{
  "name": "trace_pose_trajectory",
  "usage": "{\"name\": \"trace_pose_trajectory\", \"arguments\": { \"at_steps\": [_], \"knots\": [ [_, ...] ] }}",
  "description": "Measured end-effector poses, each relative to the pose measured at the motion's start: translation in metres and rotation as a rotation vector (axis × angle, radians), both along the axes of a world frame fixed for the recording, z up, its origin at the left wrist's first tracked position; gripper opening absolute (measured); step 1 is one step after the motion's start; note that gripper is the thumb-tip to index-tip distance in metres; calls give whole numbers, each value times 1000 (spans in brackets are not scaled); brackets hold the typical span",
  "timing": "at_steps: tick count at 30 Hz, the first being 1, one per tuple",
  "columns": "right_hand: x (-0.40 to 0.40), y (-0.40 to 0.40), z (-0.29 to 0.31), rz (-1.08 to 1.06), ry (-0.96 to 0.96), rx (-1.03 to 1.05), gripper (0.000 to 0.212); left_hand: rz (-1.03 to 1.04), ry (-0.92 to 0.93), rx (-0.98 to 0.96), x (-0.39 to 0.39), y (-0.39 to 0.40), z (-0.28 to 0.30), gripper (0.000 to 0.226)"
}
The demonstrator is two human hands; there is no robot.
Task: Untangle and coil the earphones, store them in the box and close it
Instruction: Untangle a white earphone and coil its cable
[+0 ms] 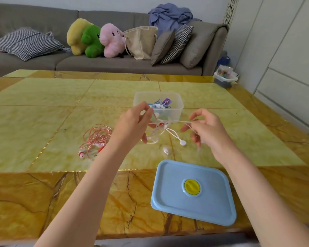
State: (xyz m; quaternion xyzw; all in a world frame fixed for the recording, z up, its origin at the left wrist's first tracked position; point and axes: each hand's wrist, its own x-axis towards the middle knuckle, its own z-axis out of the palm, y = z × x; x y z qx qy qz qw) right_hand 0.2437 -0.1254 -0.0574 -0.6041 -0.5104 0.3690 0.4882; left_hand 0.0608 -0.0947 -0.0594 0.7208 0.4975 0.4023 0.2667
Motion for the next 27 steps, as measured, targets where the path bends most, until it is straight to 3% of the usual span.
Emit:
{"name": "trace_pose_trajectory", "arguments": {
  "at_steps": [4,7,8,10,13,14,18,20,23,25,27],
  "knots": [
    [-10,-1,-4,262,-118,-118,24,-36,79,56,9,-5,3,26],
    [-15,4,-10,241,-258,-53,2,-44,173,141,11,-8,-1,21],
    [-15,6,-12,193,-305,2,8,-9,162,150,12,-7,-2,20],
    [-16,8,-13,123,-405,119,12,133,-6,42,10,0,-4,19],
    [-13,6,-8,56,-470,233,11,293,-497,-230,-5,17,-4,20],
    [-10,5,-5,36,-433,249,11,341,-502,-268,-14,23,-7,20],
    [-1,5,2,-6,-284,303,13,474,79,-329,-31,29,-18,19],
    [-3,7,2,-13,-294,304,13,461,242,-284,-24,21,-16,27],
    [-8,9,0,-8,-305,291,16,203,191,-125,-9,18,-12,26],
    [-8,10,0,-36,-214,287,19,22,123,-212,0,14,-14,30],
    [-5,9,3,-85,-83,274,22,-32,66,-330,4,12,-19,33]
  ]
}}
